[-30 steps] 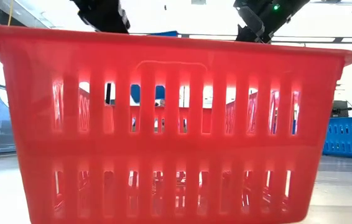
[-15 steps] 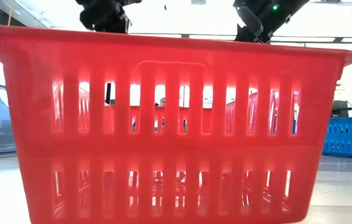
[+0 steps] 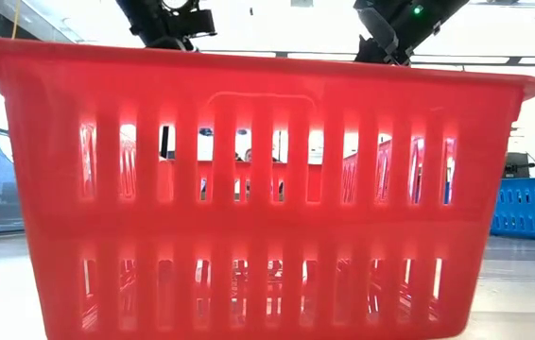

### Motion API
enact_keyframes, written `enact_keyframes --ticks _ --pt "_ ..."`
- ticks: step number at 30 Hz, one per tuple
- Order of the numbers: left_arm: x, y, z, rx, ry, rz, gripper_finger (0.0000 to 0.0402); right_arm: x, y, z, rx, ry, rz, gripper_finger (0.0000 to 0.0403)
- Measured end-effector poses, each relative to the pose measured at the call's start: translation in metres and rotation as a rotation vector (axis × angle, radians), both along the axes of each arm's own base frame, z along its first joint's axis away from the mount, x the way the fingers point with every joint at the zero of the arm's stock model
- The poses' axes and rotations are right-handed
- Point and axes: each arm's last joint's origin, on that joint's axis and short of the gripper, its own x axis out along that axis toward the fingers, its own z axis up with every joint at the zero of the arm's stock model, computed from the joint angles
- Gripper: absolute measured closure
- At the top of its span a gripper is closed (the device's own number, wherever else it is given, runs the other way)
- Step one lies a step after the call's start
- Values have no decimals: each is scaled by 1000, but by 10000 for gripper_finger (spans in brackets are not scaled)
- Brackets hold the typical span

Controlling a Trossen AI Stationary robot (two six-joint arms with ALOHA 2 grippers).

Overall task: Stack baskets on shelf by color
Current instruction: Put the bottom left blue bin on the shelf

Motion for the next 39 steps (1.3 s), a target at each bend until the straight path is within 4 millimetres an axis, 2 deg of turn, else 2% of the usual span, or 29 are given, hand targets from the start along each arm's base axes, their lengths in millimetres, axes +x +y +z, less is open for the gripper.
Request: enact_keyframes --ticks 16,27,39 --pt "19 29 -51 -27 218 26 401 0 -1 0 -16 -1 -22 350" --pt "13 45 -56 -63 238 29 401 0 -1 0 -23 -2 -33 350" --pt "7 51 -57 -92 265 34 401 0 -1 0 -23 -2 -33 350"
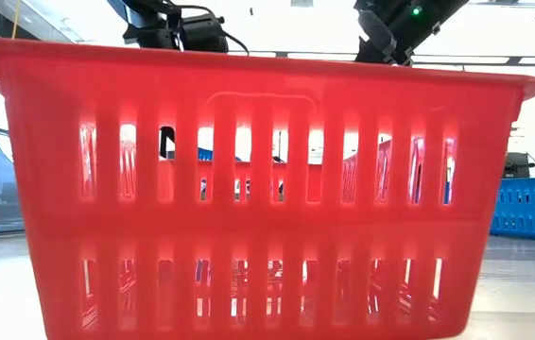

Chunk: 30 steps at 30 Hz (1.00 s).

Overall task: Stack baskets on shelf by color
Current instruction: Put the bottom left blue bin on the shelf

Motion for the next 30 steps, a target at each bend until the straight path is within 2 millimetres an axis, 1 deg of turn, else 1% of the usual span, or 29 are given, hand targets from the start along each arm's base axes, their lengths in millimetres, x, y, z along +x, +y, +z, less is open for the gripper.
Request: enact_keyframes --ticks 9,17,30 --pt "0 0 0 11 3 5 401 0 0 0 0 0 0 350" --pt "3 2 2 25 -31 8 401 0 0 0 0 0 0 350" --pt "9 7 -17 -17 11 34 398 0 0 0 -1 -3 1 350"
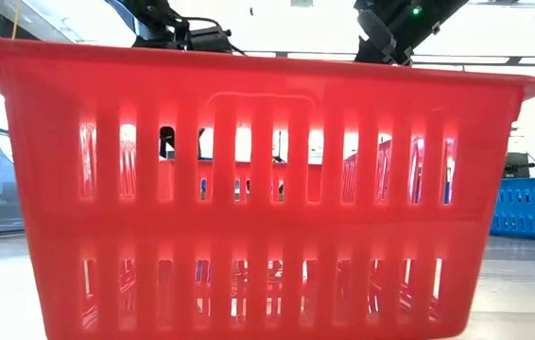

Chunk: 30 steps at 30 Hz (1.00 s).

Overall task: Stack baskets on shelf by color
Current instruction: Put the bottom left blue bin on the shelf, then put the bottom right black bin on the shelf

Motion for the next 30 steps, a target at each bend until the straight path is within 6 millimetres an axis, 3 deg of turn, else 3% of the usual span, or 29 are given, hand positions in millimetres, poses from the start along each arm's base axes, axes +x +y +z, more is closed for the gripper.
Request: enact_keyframes --ticks 14,30 --pt "0 0 -1 7 6 8 337 0 0 0 -1 1 1 350" --pt "2 -4 25 -67 -38 53 302 0 0 0 36 -30 -23 350"
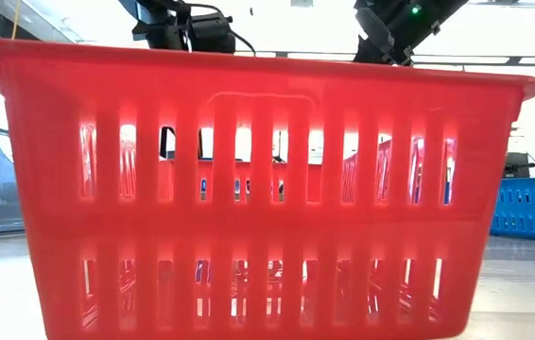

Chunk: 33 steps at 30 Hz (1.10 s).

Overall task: Stack baskets on shelf by color
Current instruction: Put the bottom right black bin on the shelf

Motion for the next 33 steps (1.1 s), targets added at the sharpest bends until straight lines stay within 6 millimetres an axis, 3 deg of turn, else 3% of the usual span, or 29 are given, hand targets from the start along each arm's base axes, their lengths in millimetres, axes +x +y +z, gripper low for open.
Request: enact_keyframes --ticks 9,33 --pt "0 -6 13 -61 -10 30 303 1 21 0 111 -52 66 350" --pt "-16 -54 69 -81 -254 82 303 -8 90 -1 436 -103 289 350"
